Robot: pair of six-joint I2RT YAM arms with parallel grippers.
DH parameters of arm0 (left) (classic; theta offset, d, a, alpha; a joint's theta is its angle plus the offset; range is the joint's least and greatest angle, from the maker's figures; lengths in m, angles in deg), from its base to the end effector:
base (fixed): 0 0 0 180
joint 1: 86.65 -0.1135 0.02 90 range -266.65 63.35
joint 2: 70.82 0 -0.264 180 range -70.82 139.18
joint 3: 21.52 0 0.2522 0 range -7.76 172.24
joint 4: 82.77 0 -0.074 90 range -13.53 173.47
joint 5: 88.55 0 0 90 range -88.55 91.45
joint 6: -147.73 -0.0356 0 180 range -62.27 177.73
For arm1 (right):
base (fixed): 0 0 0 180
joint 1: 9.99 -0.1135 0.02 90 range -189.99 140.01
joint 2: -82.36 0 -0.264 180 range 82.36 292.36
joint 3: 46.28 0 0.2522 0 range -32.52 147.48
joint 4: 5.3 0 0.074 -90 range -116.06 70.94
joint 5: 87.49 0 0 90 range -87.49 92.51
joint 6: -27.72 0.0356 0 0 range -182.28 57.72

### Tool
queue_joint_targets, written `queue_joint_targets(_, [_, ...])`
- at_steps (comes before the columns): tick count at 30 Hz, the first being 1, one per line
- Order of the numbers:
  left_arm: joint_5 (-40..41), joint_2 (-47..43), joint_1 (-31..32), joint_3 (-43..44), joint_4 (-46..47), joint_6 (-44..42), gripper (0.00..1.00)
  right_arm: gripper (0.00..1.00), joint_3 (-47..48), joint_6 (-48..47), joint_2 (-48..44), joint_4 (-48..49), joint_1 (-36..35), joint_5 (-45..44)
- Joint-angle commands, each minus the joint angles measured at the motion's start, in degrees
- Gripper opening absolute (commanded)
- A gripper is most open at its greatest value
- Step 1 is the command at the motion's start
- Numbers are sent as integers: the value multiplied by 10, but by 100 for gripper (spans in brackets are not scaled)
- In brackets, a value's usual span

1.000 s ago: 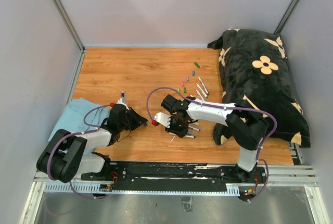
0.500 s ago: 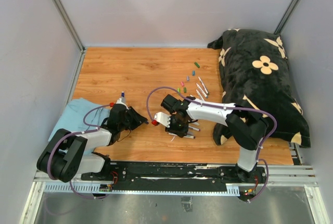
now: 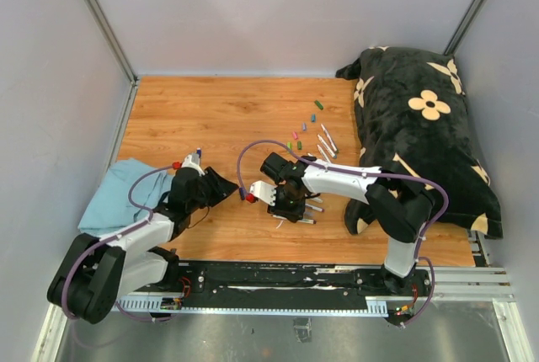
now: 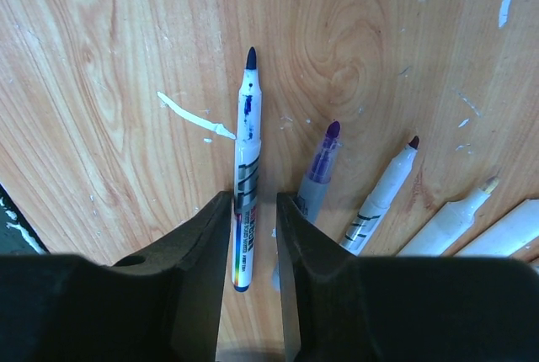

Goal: Open the pen caps
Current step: Place the pen at the center of the board.

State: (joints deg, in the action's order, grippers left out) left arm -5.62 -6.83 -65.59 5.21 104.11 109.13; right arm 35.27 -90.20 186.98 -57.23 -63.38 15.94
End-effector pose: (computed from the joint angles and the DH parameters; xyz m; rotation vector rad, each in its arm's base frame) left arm 0.1844 -0.0757 0.1428 -0.5059 2.1665 -0.8637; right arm 0.2002 0.2833 0.1652 -1.9295 2.1777 0.4185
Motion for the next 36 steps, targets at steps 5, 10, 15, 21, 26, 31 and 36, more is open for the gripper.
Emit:
queue_joint_targets(5, [25, -87, -3, 15, -63, -56, 54, 32, 10, -8, -32, -16, -11, -7])
queue_joint_targets(10, [33, -139, -4, 0, -62, -89, 69, 33, 8, -11, -41, -16, -11, -1])
queue_joint_targets(15, [37, -188, -4, -7, -67, -114, 76, 34, 8, -13, -50, -16, -11, 3])
queue_joint_targets(21, [47, -217, -4, 4, -92, -173, 77, 39, 8, -18, -65, -18, -10, 8])
queue_joint_targets(26, [85, -220, -4, 13, -110, -210, 80, 41, 8, -23, -78, -20, -7, 17])
queue_joint_targets(31, [117, -199, -4, 30, -124, -242, 83, 41, 9, -31, -93, -27, 1, 33])
queue_joint_targets(36, [149, -159, -4, 52, -143, -260, 86, 42, 7, -39, -114, -31, 15, 48])
